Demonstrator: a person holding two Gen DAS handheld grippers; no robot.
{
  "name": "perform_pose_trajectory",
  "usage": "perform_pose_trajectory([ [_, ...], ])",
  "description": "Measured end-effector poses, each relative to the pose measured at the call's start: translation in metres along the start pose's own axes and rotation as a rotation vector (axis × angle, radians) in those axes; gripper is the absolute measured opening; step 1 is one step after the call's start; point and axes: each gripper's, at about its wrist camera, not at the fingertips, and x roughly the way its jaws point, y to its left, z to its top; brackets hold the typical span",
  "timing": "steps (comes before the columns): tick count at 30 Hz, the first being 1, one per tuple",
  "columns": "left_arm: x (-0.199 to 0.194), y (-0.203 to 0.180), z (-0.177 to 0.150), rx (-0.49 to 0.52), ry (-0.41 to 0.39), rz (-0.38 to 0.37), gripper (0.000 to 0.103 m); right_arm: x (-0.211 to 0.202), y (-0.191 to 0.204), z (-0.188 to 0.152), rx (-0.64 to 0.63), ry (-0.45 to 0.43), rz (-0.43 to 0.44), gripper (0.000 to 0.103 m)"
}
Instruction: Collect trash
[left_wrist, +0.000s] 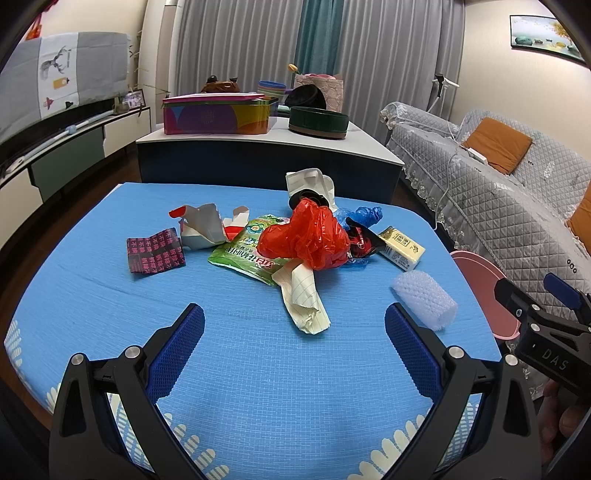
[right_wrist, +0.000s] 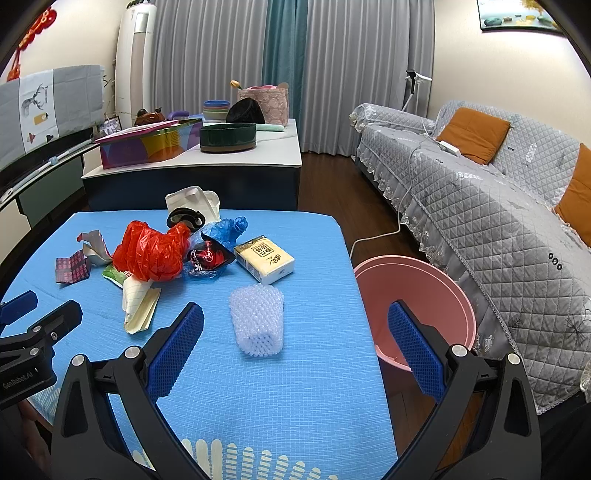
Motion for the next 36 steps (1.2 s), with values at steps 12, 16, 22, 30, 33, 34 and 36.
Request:
perform_pose_trajectory([
  [12, 0.007, 0.009, 0.005, -0.043, -0.006, 0.031, 0.095, 0.020, 0.006, -0.002, -0.001, 0.040, 0.017, 0.098],
  [16, 0.012, 0.019, 0.007, -0.081, -0.003, 0.056, 0.095, 0.035, 0.010, -0.005, -0.005, 0.067, 0.020, 0.097],
  [22, 0.023, 0.029, 0.009, -0.115, 0.012, 0.086, 0.095, 0.062, 0.009, -0.009, 0.008, 0.122, 0.018, 0.097],
  [30, 0.041, 0.048, 0.015, -0.152, 0.014, 0.161, 0.095, 0.097, 0.017, -0.012, 0.005, 0.190, 0.035, 0.095],
  [33, 0.050, 0.062, 0.019, -0.179, 0.015, 0.211, 0.095, 0.106, 0.019, -0.012, 0.001, 0.207, 0.042, 0.081],
  [34, 0.052, 0.067, 0.020, -0.189, 0.018, 0.221, 0.095, 0.110, 0.020, -0.012, -0.001, 0.216, 0.049, 0.072],
  [36, 0.060, 0.078, 0.022, -0.215, 0.028, 0.250, 0.095, 0.118, 0.023, -0.013, -0.005, 0.233, 0.064, 0.055],
])
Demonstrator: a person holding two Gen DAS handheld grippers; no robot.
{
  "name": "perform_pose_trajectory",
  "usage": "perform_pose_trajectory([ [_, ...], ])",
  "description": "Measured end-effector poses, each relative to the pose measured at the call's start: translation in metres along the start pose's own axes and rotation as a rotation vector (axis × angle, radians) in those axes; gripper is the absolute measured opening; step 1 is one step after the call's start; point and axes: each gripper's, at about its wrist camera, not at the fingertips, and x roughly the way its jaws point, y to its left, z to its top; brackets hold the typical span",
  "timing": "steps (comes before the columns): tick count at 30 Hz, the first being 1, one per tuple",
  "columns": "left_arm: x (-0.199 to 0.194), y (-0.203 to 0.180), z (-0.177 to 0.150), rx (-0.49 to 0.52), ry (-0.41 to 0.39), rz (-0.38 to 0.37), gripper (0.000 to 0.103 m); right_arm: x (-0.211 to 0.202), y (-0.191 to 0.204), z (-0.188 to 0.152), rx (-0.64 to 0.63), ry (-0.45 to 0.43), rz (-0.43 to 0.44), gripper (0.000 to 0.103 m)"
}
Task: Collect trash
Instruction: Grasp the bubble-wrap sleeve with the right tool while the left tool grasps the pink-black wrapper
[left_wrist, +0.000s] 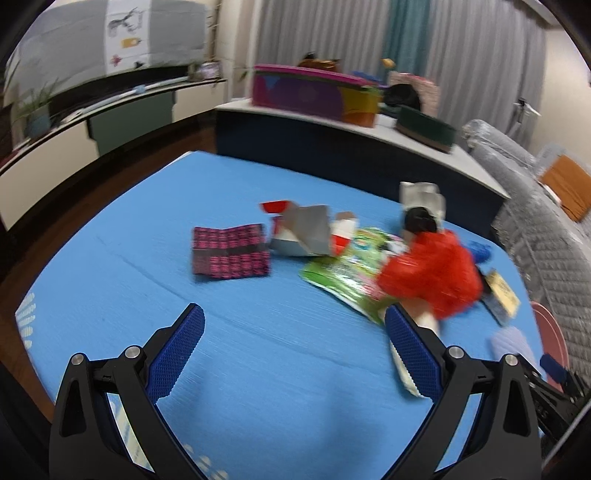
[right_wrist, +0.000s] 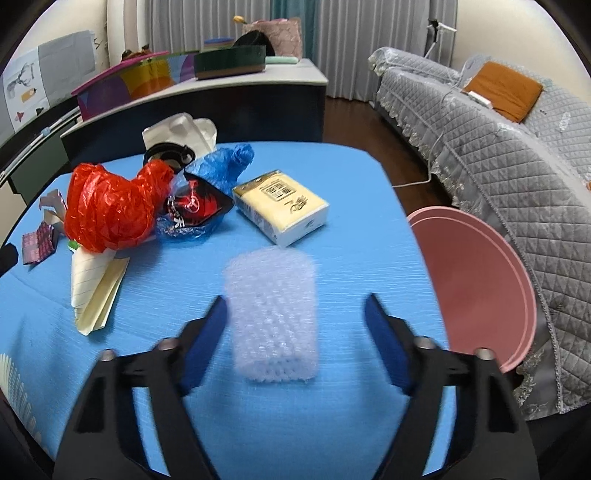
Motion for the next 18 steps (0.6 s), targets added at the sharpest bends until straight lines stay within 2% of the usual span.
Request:
perform_pose_trajectory([
  [1, 0.006, 0.005, 0.003, -0.014, 0.003, 0.021, 0.095, 0.003, 0.001, 0.001, -0.003, 0.007, 0.006, 0.039],
  [3, 0.015, 0.012, 0.006, -0.031, 0.007, 0.046, 0.095, 0.007, 0.002, 0.001, -0.008, 0.020, 0.024, 0.022],
  [4, 0.023, 0.017, 0.010, -0.046, 0.010, 0.067, 0.095, 0.008, 0.004, 0.002, -0.012, 0.016, 0.032, 0.016],
  [14, 0.077, 0.038, 0.034, -0.075, 0.058, 0.199, 0.095, 0.011, 0.008, 0.010, -0.017, -0.003, 0.080, 0.014],
  [18, 0.091, 0.041, 0.035, -0.081, 0.117, 0.197, 0.095, 0.013, 0.008, 0.010, -0.024, -0.001, 0.094, 0.014],
])
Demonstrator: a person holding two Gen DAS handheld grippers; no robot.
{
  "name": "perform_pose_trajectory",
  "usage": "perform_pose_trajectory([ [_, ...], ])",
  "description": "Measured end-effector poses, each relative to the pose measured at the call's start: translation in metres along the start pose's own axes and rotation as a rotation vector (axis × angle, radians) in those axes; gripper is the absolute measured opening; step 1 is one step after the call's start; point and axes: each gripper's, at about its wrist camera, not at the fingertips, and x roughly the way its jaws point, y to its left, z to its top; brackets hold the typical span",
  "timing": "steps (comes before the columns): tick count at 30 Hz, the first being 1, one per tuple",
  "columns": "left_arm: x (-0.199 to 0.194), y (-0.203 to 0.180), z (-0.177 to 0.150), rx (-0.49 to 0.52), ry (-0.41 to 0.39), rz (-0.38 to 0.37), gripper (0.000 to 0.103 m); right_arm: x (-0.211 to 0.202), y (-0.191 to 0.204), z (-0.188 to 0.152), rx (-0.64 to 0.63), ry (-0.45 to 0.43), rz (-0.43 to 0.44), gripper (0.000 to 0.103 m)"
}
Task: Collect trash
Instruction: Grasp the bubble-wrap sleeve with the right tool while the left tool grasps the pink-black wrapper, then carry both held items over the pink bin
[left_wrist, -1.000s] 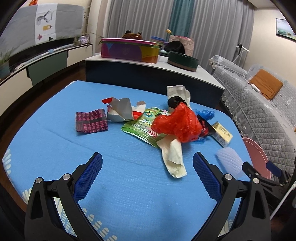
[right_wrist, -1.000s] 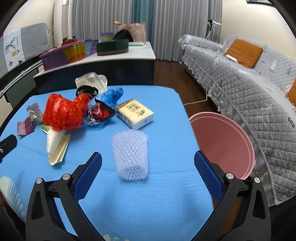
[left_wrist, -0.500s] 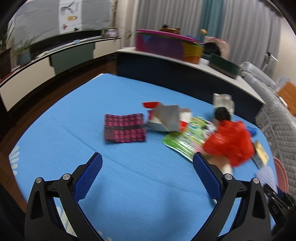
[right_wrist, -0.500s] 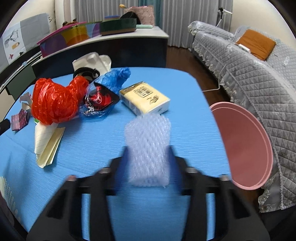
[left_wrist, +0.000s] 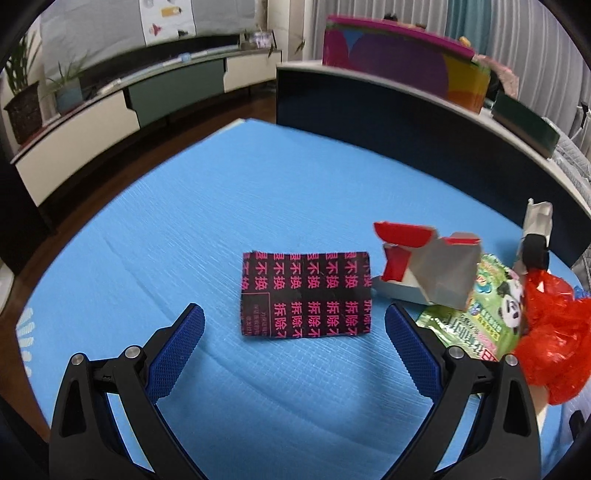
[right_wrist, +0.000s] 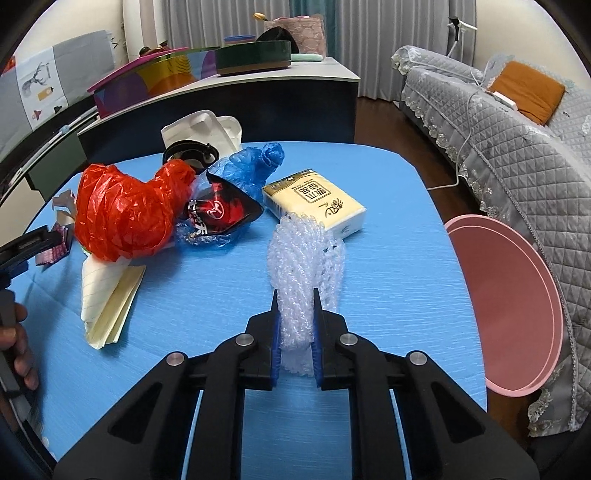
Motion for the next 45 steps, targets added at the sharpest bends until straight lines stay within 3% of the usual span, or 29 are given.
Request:
perform_pose_trajectory([
  [7, 0.008, -0.002, 0.004, 0.019, 0.033, 0.031, 0.095, -0.001, 0.002, 0.000, -0.016, -0.002, 0.002, 0.014],
  [9, 0.009, -0.001, 0.003, 0.009, 0.042, 0.023, 0.089, -0.003, 0.002, 0.000, -0.016, -0.005, 0.001, 0.014],
  [11, 0.009, -0.002, 0.002, 0.015, 0.051, 0.016, 0.073, -0.005, 0.002, 0.000, -0.019, -0.011, 0.001, 0.014],
  [12, 0.009, -0.003, 0.002, 0.019, 0.051, 0.012, 0.072, -0.007, 0.002, 0.000, -0.020, -0.016, 0.000, 0.014],
  [27, -0.055, -0.004, -0.008, 0.030, -0.105, -0.030, 0.071, -0.049, -0.006, -0.001, -0.010, -0.104, -0.012, 0.014],
  [45, -0.124, -0.030, -0.022, 0.124, -0.207, -0.167, 0.071, -0.111, -0.032, -0.005, 0.041, -0.217, -0.072, 0.014],
])
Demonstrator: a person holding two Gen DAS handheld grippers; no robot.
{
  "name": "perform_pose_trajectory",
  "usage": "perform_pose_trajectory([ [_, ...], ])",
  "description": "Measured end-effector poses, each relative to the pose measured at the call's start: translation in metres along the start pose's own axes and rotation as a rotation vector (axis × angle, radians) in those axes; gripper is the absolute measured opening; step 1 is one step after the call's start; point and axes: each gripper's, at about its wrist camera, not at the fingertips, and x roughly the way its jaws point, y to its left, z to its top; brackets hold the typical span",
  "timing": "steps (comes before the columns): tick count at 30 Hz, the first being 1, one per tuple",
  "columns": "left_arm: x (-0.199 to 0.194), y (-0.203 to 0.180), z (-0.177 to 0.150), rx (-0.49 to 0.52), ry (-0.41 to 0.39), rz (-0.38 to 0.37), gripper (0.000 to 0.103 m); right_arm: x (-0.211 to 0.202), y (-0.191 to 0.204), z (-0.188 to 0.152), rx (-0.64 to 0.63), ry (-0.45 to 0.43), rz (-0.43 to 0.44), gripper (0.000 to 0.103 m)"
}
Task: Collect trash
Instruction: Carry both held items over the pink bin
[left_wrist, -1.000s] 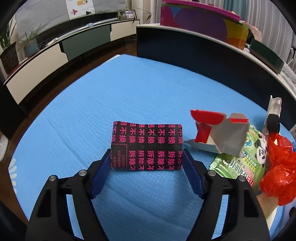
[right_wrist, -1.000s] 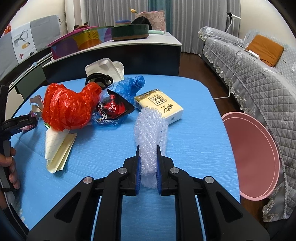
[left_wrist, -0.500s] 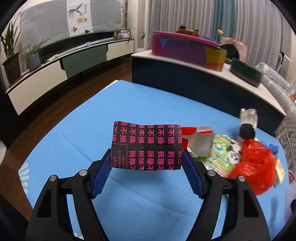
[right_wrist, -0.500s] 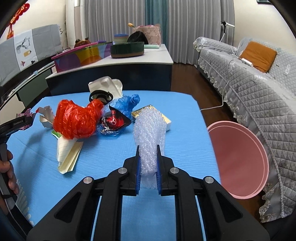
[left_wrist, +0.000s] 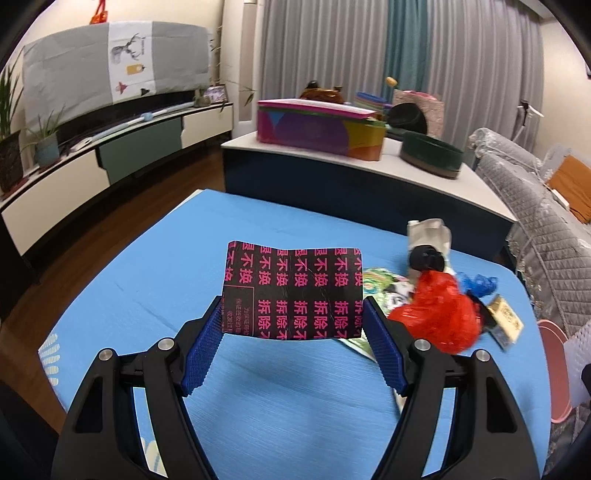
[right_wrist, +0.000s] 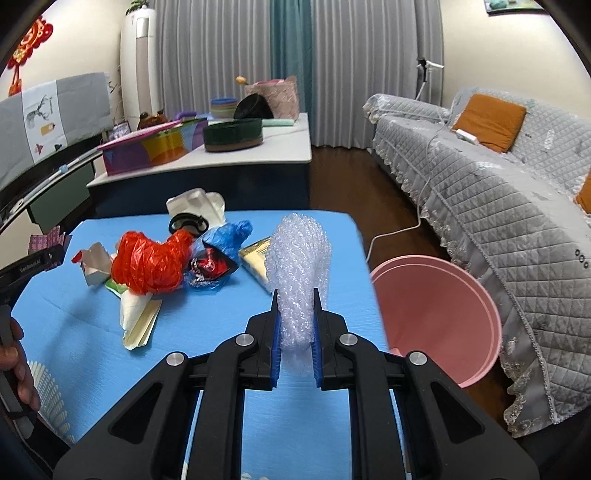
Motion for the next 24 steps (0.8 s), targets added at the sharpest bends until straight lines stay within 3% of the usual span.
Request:
perform_pose_trajectory([
  [24, -0.045, -0.077, -0.012, 0.163, -0.050, -0.139, 0.071, -0.050, -0.066, 0.005, 0.096, -0.081, -0.094, 0.014],
])
